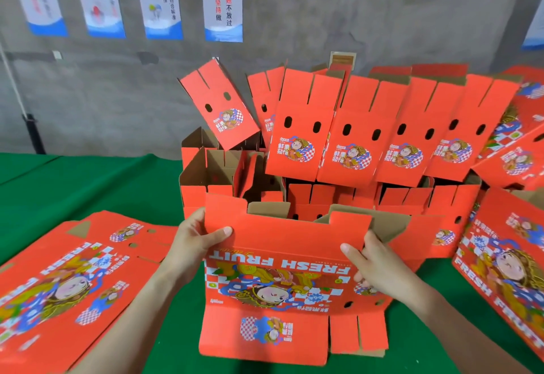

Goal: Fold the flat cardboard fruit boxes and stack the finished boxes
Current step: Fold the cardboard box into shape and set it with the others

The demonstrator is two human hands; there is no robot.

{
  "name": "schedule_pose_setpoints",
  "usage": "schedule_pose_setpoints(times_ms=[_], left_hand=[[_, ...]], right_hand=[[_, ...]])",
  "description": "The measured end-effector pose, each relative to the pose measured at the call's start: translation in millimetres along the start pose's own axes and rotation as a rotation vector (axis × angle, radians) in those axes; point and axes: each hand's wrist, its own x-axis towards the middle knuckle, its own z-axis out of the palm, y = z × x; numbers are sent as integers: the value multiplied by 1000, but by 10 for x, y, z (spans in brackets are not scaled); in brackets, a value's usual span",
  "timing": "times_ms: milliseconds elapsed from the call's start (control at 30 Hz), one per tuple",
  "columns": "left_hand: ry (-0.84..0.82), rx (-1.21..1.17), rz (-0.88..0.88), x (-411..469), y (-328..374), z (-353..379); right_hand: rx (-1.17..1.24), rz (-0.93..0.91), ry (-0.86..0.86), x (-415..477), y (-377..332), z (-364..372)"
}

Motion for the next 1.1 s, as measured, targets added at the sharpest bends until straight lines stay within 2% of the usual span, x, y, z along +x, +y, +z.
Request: schedule_pose_setpoints(times_ms=[100, 200, 267, 400, 467, 567, 633, 767, 867, 967, 1100], left_hand=[[-46, 16, 5, 18, 47, 37], [-64, 11, 2, 73, 120, 42], [-78, 1, -17, 87, 158, 54], [-174, 41, -115, 109, 246, 40], [-283, 160, -191, 124, 298, 20], [-404, 445, -172, 149, 378, 18], [-457, 641, -197, 173, 427, 21], [-561, 941, -373, 197, 457, 79], [-516, 1017, -421, 192, 492, 179], [-366, 986, -399, 164, 449, 295], [-196, 711, -353, 22, 300, 435]], right_hand=[[-52, -2, 149, -43, 18, 12], [-88, -80, 322, -50, -25, -44], [-23, -110, 354, -52, -34, -107], [278, -78, 308, -70, -23, -219], [405, -86, 287, -97, -11, -236], [492, -126, 274, -146, 27, -235], [499, -162, 272, -172, 48, -248], [483, -222, 245, -182, 95, -300], [490, -214, 220, -164, 189, -346], [483, -166, 197, -175, 301, -367], [441, -134, 233, -231, 343, -330]])
